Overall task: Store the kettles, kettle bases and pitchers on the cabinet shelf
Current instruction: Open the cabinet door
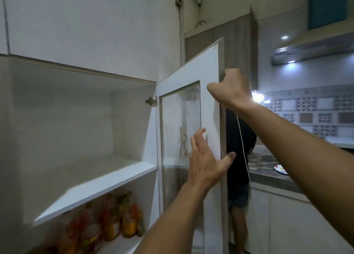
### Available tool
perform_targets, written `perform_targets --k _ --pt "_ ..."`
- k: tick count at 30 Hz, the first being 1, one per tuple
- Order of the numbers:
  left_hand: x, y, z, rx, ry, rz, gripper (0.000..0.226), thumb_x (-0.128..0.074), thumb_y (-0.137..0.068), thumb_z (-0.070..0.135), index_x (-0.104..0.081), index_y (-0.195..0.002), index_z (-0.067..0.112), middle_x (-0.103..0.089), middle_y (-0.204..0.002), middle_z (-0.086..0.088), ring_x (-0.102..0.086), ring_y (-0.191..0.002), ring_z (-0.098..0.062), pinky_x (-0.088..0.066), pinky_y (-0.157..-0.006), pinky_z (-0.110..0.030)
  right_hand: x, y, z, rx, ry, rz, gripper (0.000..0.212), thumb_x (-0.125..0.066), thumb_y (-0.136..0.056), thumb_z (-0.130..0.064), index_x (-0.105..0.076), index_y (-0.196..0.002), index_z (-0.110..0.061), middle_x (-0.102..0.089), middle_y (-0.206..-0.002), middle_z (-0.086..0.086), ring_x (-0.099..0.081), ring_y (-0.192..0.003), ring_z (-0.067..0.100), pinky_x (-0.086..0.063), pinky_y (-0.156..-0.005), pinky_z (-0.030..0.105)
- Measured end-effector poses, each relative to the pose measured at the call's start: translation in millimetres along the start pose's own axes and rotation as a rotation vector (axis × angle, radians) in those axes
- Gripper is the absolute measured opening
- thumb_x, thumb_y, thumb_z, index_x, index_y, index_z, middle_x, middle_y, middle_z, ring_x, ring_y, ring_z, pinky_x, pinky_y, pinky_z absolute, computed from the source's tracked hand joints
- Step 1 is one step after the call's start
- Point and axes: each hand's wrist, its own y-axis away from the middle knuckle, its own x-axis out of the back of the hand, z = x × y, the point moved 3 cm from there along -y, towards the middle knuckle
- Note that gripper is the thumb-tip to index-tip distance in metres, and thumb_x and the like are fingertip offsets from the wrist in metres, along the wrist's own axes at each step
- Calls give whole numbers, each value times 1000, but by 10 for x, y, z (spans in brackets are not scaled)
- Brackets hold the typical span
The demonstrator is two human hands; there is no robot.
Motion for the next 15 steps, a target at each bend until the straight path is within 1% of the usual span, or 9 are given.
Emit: perform_targets --k 2,3,5,6,9,11,13,15 --pt "-329 -144 56 72 98 -65 116 -82 -67 51 -1 -148 33 -18 -155 0 -36 -137 -24 -39 -103 -33 148 -151 321 -50 18 33 21 -56 -80 -11 -62 -95 1 -64 -84 14 -61 -82 34 -47 -66 35" --pt "-501 -223 95 121 117 -89 125 -84 -65 51 6 -150 31 -13 -159 -2 -31 -141 -27 -37 -106 -37 210 -243 492 -76 17 38 21 -55 -82 -10 -62 -97 2 -65 -89 16 -62 -86 34 -46 -69 34" --pt "-855 -374 182 241 146 -144 138 -86 -64 49 15 -153 22 -6 -162 -9 -27 -144 -33 -35 -110 -42 317 -448 852 -135 -1 26 20 -54 -85 -5 -61 -102 4 -66 -101 21 -64 -92 34 -48 -70 35" --pt "-1034 -453 220 297 158 -172 139 -87 -65 47 17 -153 18 -6 -163 -11 -28 -144 -35 -35 -110 -43 364 -544 1028 -165 -6 18 18 -54 -86 -3 -61 -102 4 -66 -102 21 -64 -92 33 -48 -68 34" --pt "-1565 -740 268 393 158 -223 139 -87 -67 42 16 -153 6 -5 -162 -16 -29 -143 -36 -37 -109 -41 475 -889 1595 -235 10 27 12 -54 -86 1 -62 -95 1 -66 -94 16 -66 -88 32 -49 -65 33" --pt "-1919 -950 266 421 135 -221 138 -88 -67 39 14 -153 3 -7 -161 -17 -33 -141 -37 -39 -107 -40 512 -1110 1945 -250 14 33 9 -52 -88 2 -59 -92 -1 -61 -89 13 -61 -82 29 -46 -65 32" --pt "-2299 -1154 224 429 111 -151 129 -89 -66 35 2 -152 6 -18 -154 -18 -43 -133 -38 -46 -101 -39 511 -1332 2303 -254 -2 36 10 -50 -89 3 -56 -92 -4 -56 -85 10 -54 -77 27 -42 -61 27" --pt "-2655 -1351 168 415 83 -72 111 -89 -65 33 -11 -141 13 -29 -140 -14 -53 -120 -35 -52 -93 -37 484 -1548 2646 -254 -12 15 10 -50 -90 2 -57 -92 -5 -54 -78 7 -51 -67 22 -37 -52 23"
